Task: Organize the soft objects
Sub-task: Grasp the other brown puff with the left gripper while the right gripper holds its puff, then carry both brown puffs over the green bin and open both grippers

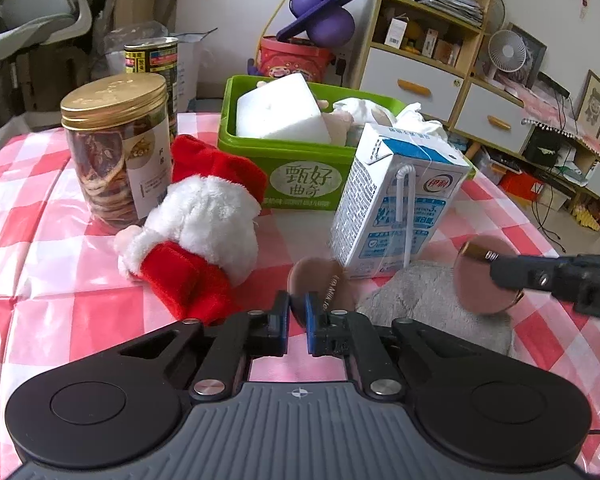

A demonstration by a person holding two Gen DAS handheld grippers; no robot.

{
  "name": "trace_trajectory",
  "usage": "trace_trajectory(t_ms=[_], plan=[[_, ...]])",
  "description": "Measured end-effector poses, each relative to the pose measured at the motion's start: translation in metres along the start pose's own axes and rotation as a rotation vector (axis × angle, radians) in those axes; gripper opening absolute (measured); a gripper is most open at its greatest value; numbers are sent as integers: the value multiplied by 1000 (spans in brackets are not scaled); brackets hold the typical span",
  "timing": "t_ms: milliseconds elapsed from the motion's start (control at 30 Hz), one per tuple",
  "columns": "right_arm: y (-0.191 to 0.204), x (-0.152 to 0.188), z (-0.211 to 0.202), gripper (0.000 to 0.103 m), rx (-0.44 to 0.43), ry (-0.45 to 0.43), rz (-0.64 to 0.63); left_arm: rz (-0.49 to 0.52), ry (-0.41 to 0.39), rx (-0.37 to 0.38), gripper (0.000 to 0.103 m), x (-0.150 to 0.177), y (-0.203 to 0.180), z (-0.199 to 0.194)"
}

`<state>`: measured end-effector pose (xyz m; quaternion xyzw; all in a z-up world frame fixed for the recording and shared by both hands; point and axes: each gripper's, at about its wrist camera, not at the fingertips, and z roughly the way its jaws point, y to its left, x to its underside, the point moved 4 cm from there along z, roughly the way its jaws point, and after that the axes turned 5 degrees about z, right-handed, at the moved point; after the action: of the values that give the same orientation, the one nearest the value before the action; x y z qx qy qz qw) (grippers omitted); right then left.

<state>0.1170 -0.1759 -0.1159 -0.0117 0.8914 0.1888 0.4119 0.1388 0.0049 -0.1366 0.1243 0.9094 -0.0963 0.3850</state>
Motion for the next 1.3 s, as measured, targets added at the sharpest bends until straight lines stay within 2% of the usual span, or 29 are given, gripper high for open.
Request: trace_trajectory(t_ms=[233, 367, 800, 1033, 1300], plan=[[-7, -8, -13, 6, -21, -28, 81, -8, -7, 12, 3, 0, 1, -7], [-10, -11, -17, 6, -19, -42, 98, -1, -24, 25, 0, -3, -2, -13], [-21, -19, -28, 6, -25, -76, 160, 33, -62, 50, 0, -8, -12, -28], [-23, -28, -35, 6, -34, -109, 186, 10, -119, 58, 0, -21, -10, -46], [-29, -55, -34, 6, -32, -158, 226, -12, -217, 71, 0, -58, -5, -66]])
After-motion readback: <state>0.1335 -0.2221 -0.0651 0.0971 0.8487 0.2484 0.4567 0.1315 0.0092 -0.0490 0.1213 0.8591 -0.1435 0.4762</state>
